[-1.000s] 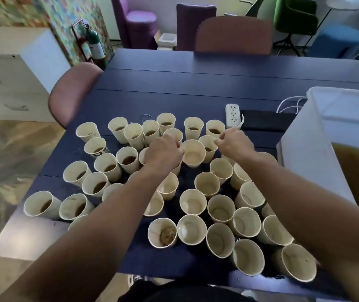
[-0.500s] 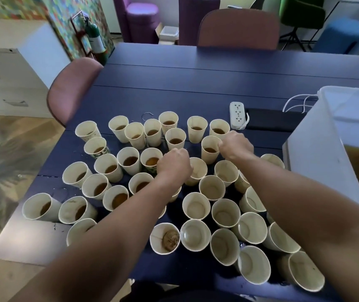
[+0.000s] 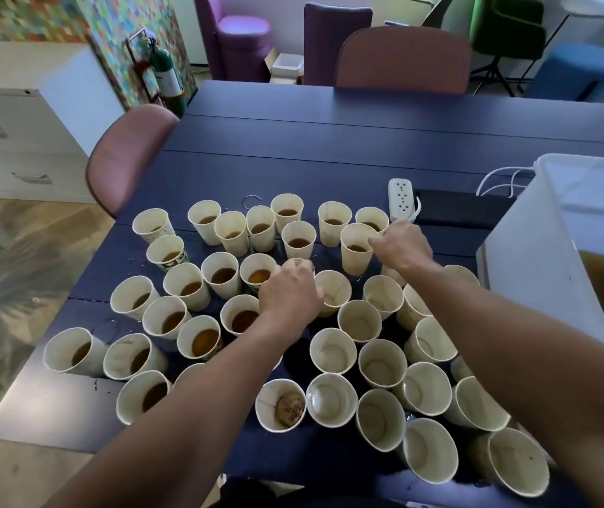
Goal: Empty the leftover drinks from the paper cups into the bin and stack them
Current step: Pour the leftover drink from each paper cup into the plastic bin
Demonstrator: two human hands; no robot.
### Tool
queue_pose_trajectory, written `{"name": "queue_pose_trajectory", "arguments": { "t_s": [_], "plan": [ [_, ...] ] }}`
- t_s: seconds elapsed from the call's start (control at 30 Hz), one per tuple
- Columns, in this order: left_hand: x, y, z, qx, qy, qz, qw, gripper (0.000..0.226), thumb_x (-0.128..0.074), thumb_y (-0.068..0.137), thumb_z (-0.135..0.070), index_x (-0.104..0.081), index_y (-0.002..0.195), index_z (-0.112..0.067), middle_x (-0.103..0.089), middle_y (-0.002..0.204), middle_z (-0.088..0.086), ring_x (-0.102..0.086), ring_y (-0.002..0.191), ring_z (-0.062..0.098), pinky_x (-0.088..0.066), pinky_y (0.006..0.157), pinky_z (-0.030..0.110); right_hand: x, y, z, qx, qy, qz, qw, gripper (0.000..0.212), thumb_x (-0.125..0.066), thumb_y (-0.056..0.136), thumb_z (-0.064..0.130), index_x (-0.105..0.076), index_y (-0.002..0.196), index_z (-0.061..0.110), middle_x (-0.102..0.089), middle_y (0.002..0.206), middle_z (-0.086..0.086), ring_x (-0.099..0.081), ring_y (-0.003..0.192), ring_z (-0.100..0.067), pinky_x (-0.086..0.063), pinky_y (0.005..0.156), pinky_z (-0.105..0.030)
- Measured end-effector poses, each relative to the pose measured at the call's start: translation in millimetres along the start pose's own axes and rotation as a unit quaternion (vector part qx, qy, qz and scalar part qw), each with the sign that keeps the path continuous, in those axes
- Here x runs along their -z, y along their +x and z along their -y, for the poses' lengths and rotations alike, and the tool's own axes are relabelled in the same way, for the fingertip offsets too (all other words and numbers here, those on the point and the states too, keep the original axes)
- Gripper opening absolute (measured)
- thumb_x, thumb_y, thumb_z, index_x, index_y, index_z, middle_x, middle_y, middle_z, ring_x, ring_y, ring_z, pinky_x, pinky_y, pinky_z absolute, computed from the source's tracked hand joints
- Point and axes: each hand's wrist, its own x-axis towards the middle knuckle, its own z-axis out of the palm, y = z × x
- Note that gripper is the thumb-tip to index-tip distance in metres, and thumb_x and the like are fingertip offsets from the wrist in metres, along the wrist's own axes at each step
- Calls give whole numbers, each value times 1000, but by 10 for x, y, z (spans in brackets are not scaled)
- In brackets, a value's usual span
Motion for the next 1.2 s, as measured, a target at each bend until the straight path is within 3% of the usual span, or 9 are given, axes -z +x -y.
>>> {"name": "queue_pose_trajectory", "arguments": {
  "t_s": [0.3,0.47,0.6,0.73,0.9,1.0,1.07,1.13,1.2],
  "plan": [
    [106,14,-286,-31,-132,16,991,61,-66,92,-45,-47,146,-24,-67,130,0,-63,118,24,-55,96,46,696,-337,118,104,33,-48,993,30,-63,86,39,-74,75,13,-68,69,0,-65,62,-17,-60,65,-35],
    [204,-88,-594,-79,-262,6,962,83,-78,84,-48,-34,151,-27,-60,135,-8,-59,117,14,-43,85,27,1178,-673,123,123,62,-34,990,28,-62,92,35,-76,90,11,-72,81,-2,-64,66,-15,-59,65,-30],
    [234,-163,-791,-115,-321,-2,940,61,-82,80,-46,-50,129,-29,-63,108,-16,-59,96,8,-39,70,14,1473,-929,54,126,80,-20,989,26,-63,93,32,-70,71,20,-66,68,3,-58,59,-12,-48,56,-21],
    [268,-271,-965,-146,-318,-25,936,50,-83,78,-48,-59,115,-26,-64,94,-16,-62,84,4,-39,63,7,1684,-1139,-98,132,97,-34,986,30,-61,92,31,-67,63,23,-65,64,2,-59,60,-14,-54,63,-31],
    [305,-361,-1155,-168,-343,-37,923,45,-86,74,-46,-64,109,-27,-70,93,-11,-64,89,6,-51,74,25,1772,-1260,-369,163,133,-96,973,53,-48,96,60,-69,83,14,-68,77,-4,-64,72,-18,-52,68,-33],
    [340,-402,-1284,-187,-357,-27,915,42,-86,74,-46,-59,103,-33,-69,93,-14,-66,90,6,-56,79,33,1770,-1293,-594,176,298,-17,938,60,-35,88,77,-62,113,29,-68,109,3,-65,100,-12,-52,82,-34],
    [376,-437,-1381,-203,-350,-28,914,42,-85,74,-46,-56,103,-36,-66,90,-19,-64,89,3,-53,76,29,1741,-1322,-739,199,364,25,910,81,-46,72,88,-53,131,33,-63,126,9,-61,115,-8,-50,88,-30],
    [403,-480,-1481,-225,-331,-34,916,41,-85,75,-46,-55,101,-36,-62,83,-22,-63,83,1,-50,70,26,1699,-1355,-843,218,416,24,883,92,-70,65,78,-47,138,28,-62,129,12,-59,119,-7,-51,89,-26],
    [408,-530,-1574,-249,-310,-41,917,41,-85,74,-47,-56,99,-34,-58,77,-24,-62,77,2,-50,68,28,1658,-1377,-915,224,448,10,865,88,-85,64,50,-46,139,24,-64,127,10,-59,119,-9,-51,90,-27]
  ]
}}
